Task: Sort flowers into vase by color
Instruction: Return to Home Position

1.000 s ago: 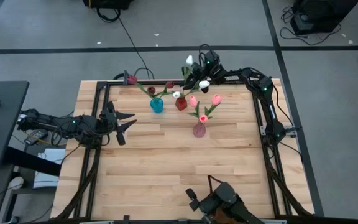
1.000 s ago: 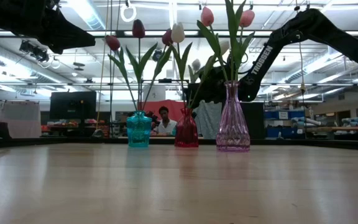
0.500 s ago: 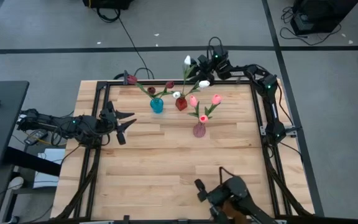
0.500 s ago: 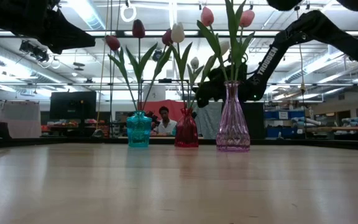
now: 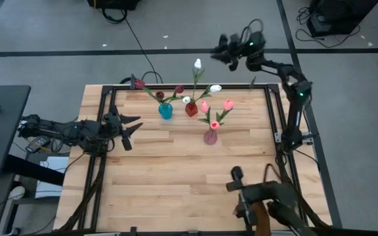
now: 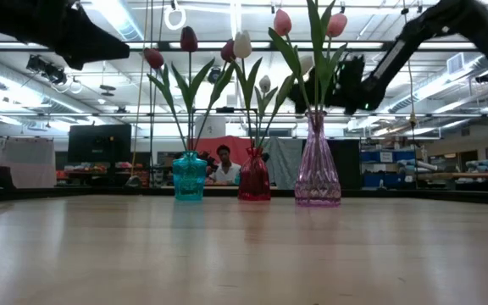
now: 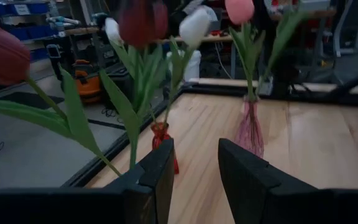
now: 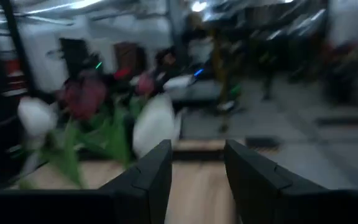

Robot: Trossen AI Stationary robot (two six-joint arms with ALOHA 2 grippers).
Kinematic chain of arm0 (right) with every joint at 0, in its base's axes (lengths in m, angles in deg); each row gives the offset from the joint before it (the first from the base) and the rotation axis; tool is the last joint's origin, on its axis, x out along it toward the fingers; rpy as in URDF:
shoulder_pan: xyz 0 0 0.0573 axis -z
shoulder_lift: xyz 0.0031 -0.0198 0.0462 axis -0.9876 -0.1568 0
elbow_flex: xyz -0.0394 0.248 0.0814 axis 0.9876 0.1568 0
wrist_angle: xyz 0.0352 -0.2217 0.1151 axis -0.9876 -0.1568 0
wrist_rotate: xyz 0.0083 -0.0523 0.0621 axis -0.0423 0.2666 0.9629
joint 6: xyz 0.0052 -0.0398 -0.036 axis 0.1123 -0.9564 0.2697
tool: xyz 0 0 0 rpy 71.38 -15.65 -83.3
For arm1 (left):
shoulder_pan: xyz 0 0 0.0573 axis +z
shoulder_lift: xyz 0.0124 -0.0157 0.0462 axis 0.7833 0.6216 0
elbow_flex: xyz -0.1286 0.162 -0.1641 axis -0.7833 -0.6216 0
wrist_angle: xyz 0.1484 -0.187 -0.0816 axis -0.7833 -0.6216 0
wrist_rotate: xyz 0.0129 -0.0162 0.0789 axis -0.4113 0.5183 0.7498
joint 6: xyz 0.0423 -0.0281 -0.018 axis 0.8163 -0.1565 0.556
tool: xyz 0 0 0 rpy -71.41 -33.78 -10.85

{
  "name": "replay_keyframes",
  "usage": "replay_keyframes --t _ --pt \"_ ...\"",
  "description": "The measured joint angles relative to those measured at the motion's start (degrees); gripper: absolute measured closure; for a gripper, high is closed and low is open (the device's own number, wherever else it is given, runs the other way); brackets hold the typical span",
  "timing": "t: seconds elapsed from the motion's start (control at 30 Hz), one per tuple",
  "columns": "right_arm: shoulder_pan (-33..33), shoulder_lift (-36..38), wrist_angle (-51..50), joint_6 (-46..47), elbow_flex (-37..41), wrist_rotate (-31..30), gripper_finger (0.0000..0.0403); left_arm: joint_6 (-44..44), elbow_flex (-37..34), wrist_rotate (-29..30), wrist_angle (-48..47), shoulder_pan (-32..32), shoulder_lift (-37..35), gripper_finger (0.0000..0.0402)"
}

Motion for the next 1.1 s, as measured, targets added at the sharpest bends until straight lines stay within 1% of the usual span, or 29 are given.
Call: replay_keyframes --t 0.07,0.13,0.2,0.27,0.4,0.5,0.6,0.7,0.8,0.87,0.93,1.03,1.1 --pt "0.33 3.71 -0.07 0.1 0.0 -3.11 0.0245 -0.6 1.19 0.96 -0.24 -0.02 0.0 0.0271" --pt "0.17 8.05 -1.01 0.26 0.0 -4.99 0.0245 -1.48 2.48 1.02 -0.6 -0.01 0.0 0.0271" --pt "-0.45 13.1 -4.21 -0.17 0.0 -7.15 0.0245 -1.82 3.56 1.01 -1.47 -0.02 0.0 0.0271" --pt "-1.4 18.43 -10.21 -2.68 -0.04 -10.22 0.0245 -1.86 4.05 1.02 -2.08 -0.05 -0.02 0.0271" --pt "-5.12 28.02 -28.62 -11.02 -0.09 -19.44 0.0249 -1.69 4.08 1.0 -2.1 -0.08 0.0 0.0271" --pt "-9.82 33.72 -41.92 -16.26 -0.09 -25.87 0.0254 -1.55 4.08 0.98 -2.06 -0.14 -0.08 0.0271" --pt "-15.77 38.33 -54.1 -21.4 -0.08 -34.44 0.026 1.15 4.07 0.67 -2.73 -0.98 -1.61 0.0271" --pt "-22.67 42.01 -64.86 -25.6 -0.07 -44.5 0.0265 2.81 4.05 0.65 -3.04 -2.0 -5.93 0.0271" --pt "-29.92 45.46 -73.33 -28.86 -0.06 -54.1 0.0271 2.97 4.05 0.78 -4.81 -2.75 -11.41 0.0271" --pt "-34.59 47.82 -75.09 -29.4 1.26 -58.27 0.0275 2.72 3.34 0.58 -6.37 -3.11 -15.07 0.0271" --pt "-38.53 50.45 -73.33 -28.8 4.73 -60.9 0.028 2.44 2.07 0.32 -6.6 -3.41 -18.21 0.0271" --pt "-42.62 55.08 -69.75 -26.51 12.24 -65.26 0.0287 2.36 -0.28 -0.59 -6.15 -3.62 -21.64 0.0271" --pt "-44.73 58.66 -66.77 -24.15 17.71 -69.27 0.029 2.23 -1.57 -1.03 -5.42 -3.62 -21.71 0.0271"
